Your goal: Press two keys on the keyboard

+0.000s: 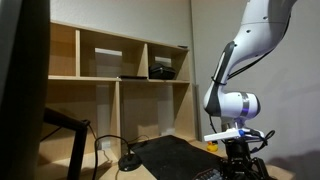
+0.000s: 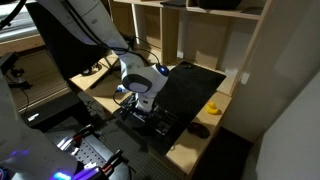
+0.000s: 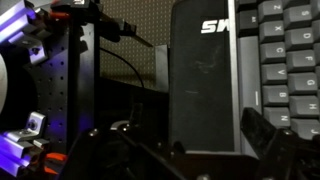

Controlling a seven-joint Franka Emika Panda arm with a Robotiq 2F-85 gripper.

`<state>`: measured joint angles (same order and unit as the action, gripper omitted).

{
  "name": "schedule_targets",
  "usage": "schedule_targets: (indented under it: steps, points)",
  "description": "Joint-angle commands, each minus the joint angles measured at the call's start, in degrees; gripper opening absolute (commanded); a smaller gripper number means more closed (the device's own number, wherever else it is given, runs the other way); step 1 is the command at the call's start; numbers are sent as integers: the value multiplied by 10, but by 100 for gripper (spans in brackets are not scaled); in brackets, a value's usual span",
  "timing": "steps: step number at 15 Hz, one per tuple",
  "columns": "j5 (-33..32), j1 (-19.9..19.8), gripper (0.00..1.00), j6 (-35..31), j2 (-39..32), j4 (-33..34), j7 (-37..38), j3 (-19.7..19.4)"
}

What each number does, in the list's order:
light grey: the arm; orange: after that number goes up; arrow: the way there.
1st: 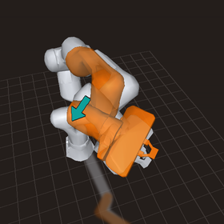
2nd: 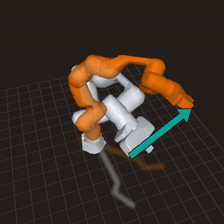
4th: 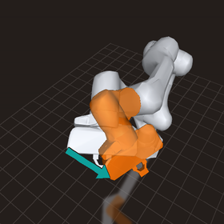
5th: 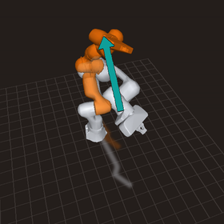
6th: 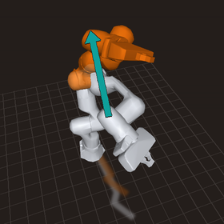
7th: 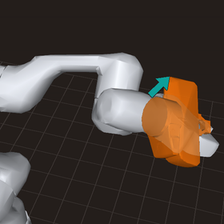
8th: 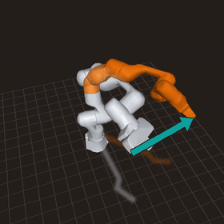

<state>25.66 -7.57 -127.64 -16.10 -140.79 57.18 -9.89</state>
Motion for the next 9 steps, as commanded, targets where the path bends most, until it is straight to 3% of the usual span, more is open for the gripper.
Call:
schedule_targets:
  steps: [1,5,9]
  points:
    - [-1,1,100,7,0,1,0,-1]
    - [-1,1,100,11,0,1,0,-1]
    - [37,-2,100,-43,6,-7,-30,6]
